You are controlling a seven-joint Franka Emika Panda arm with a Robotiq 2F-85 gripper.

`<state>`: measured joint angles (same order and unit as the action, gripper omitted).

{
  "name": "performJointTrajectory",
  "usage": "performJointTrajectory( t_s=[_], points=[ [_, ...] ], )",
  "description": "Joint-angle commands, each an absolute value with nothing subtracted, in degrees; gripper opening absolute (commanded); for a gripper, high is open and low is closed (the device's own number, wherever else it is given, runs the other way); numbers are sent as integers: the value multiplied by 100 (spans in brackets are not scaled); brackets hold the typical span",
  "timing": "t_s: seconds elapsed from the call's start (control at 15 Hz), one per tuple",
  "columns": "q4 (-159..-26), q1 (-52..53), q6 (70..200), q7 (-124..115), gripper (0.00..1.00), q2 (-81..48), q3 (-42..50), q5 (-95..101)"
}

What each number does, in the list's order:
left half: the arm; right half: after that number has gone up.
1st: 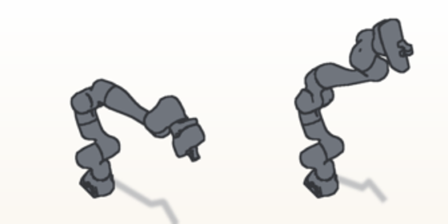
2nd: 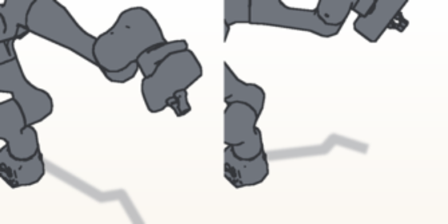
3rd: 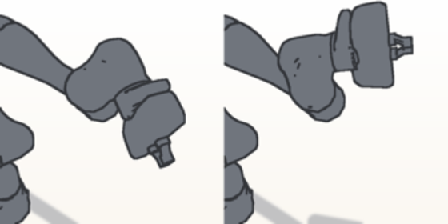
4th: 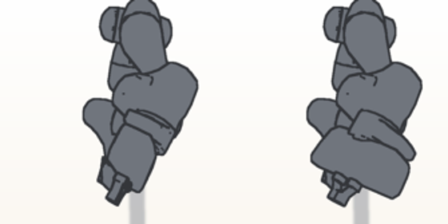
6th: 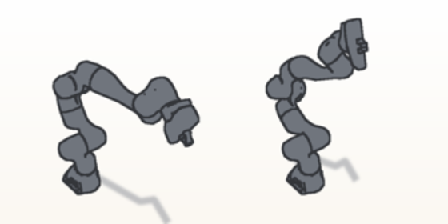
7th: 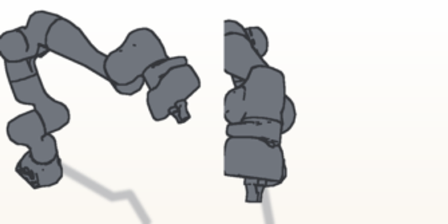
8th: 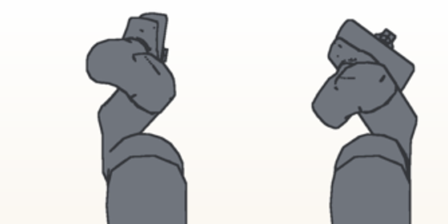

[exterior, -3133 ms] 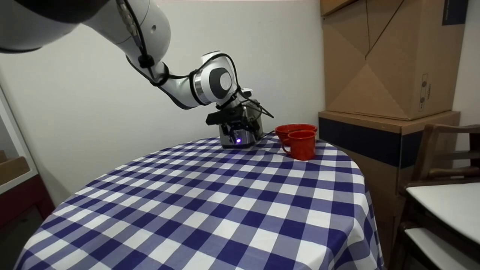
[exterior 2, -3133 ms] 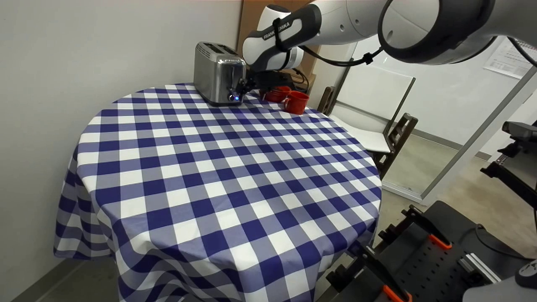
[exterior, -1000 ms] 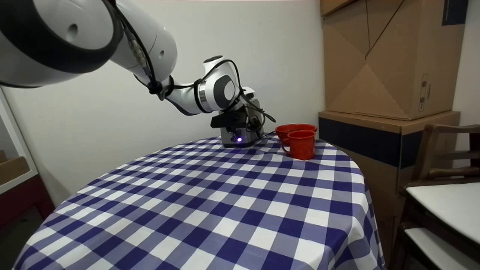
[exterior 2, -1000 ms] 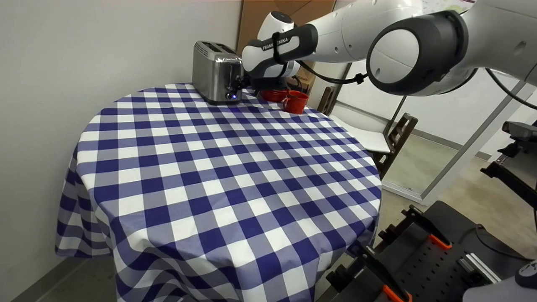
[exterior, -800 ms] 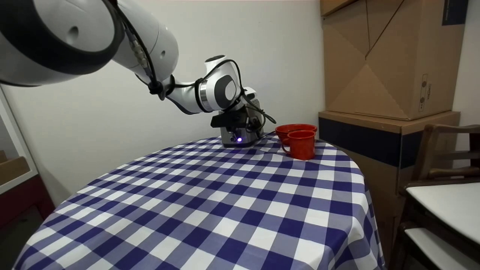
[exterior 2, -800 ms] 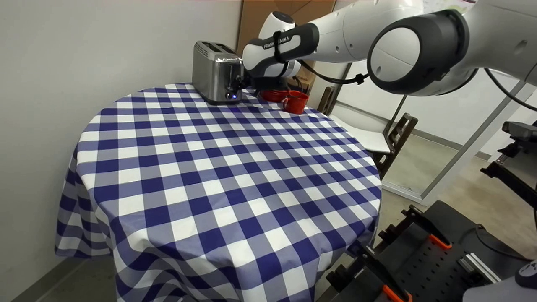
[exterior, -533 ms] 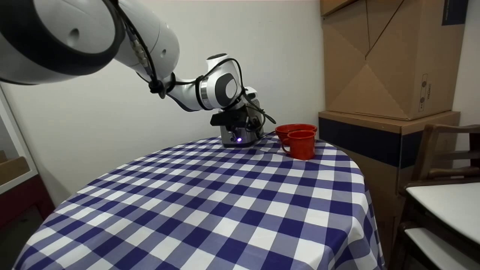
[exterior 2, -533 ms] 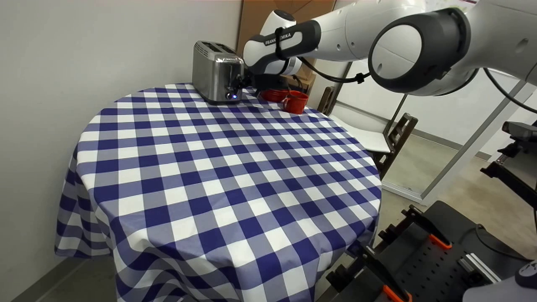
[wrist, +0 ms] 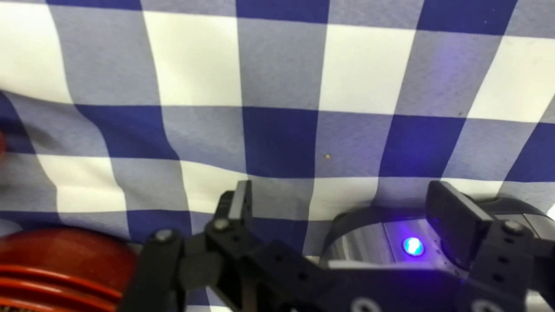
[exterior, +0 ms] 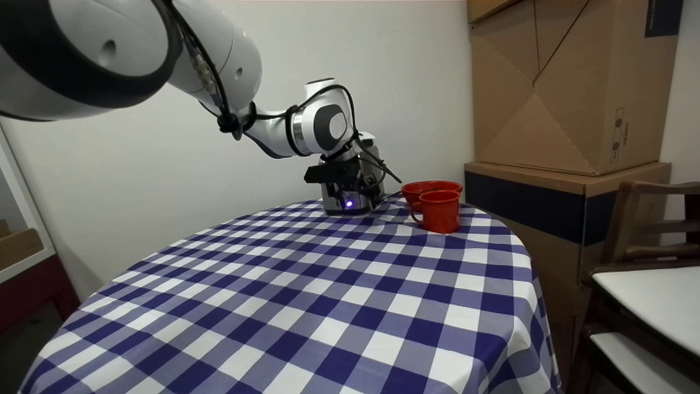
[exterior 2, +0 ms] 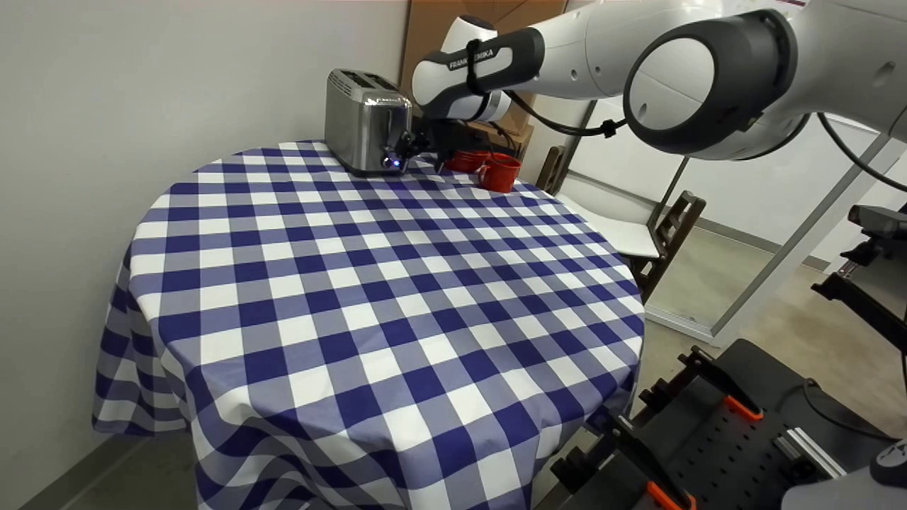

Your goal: Release the lever on the toaster upwards.

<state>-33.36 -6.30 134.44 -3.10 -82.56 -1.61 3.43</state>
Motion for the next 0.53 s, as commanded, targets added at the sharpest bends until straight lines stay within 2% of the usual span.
performJointTrajectory(
  t_s=[0.0, 0.47],
  points=[
    [-3092, -659, 13174, -341, 100, -8336, -126, 344],
    [-3039, -643, 13296, -389, 100, -8428, -47, 385]
  ],
)
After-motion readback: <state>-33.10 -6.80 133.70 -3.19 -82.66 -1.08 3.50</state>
